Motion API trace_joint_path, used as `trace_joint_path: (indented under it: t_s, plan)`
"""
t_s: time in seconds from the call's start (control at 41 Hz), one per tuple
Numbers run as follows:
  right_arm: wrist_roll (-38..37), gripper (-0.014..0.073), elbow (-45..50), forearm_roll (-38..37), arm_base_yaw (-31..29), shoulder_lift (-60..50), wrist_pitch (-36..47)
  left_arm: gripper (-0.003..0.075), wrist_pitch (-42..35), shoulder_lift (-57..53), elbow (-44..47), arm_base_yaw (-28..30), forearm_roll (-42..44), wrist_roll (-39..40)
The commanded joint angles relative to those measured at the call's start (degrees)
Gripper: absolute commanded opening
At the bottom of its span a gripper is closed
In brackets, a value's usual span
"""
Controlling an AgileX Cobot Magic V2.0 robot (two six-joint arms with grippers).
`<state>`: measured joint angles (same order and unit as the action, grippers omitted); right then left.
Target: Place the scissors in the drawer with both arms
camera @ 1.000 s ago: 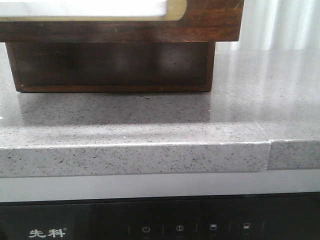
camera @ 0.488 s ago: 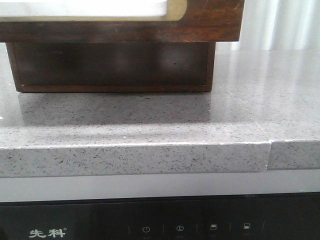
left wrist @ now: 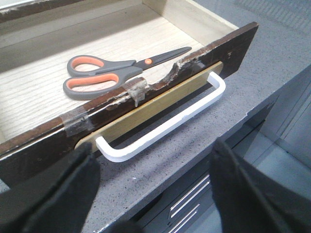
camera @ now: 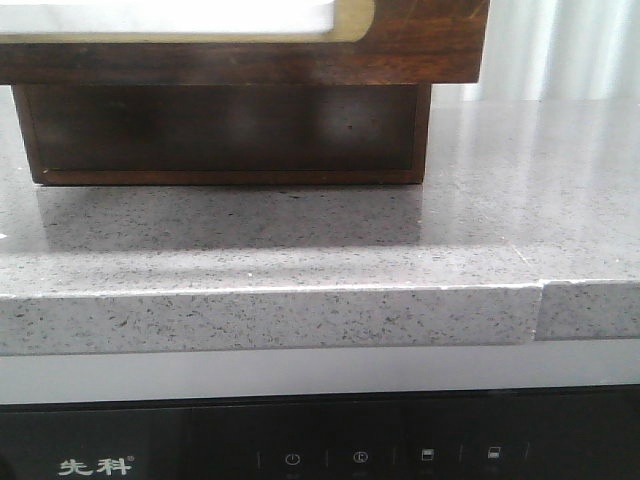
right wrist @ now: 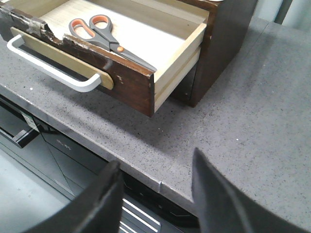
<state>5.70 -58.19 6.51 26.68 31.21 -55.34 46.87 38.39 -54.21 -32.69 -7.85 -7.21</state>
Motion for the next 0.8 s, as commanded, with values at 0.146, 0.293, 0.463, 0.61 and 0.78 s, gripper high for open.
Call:
trace_joint_path:
  t_s: [0.146, 0.293, 0.463, 0.61, 0.78]
  plan:
    - [0.1, 0.0052, -1.2, 0.5, -0.4, 0.3, 4.8, 0.0171, -4.6, 0.0, -1.8, -0.4, -0.5, 0.5]
    - [0.1, -0.0071, -1.2, 0.5, -0.4, 0.3, 4.8, 0.0016, -4.6, 0.0, -1.8, -0.4, -0.5, 0.5]
    - [0.1, -0.0069, -1.2, 0.5, -0.4, 0.3, 6.1, -0.0020, -4.6, 0.0, -1.8, -0.4, -0.5, 0.5]
    - [0.1, -0.0069, -1.2, 0.5, -0.4, 0.3, 6.0, -0.0020, -4.6, 0.0, -1.8, -0.4, -0.5, 0.5]
    - [0.1, -0.0069, -1.2, 0.5, -0.4, 0.3, 6.0, -0.0020, -4.6, 0.0, -1.8, -0.4, -0.5, 0.5]
